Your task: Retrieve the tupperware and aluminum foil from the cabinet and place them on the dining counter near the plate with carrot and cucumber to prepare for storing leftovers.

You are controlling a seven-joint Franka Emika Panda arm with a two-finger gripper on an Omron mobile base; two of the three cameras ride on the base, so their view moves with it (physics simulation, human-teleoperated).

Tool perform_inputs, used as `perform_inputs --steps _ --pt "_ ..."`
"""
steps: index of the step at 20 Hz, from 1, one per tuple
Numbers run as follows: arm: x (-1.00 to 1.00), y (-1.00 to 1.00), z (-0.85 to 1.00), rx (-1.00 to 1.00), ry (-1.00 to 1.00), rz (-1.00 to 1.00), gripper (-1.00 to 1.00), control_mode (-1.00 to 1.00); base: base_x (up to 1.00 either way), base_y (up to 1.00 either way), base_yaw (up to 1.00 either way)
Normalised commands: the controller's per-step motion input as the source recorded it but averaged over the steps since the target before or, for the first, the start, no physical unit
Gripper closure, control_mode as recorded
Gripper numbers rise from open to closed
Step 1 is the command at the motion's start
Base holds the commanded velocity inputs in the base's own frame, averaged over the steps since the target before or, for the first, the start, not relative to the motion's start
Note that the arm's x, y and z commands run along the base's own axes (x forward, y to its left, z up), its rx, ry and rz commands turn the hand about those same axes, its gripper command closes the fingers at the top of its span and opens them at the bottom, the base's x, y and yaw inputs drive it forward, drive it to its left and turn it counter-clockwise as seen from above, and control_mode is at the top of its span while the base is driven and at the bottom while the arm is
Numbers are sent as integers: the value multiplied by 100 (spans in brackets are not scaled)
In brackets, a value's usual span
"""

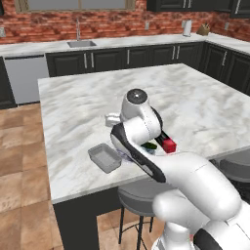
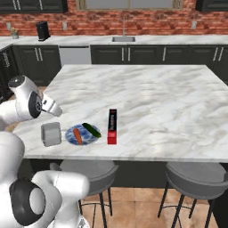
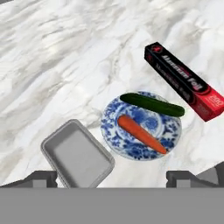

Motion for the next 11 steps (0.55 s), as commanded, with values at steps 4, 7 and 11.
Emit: perform_inputs --steps 4,7,11 --pt "-60 -100 0 36 -15 0 -100 -100 0 0 0" --pt "-60 -100 0 35 -15 0 -100 -100 0 0 0" --pt "-63 -100 0 36 -15 1 -100 -100 0 0 0"
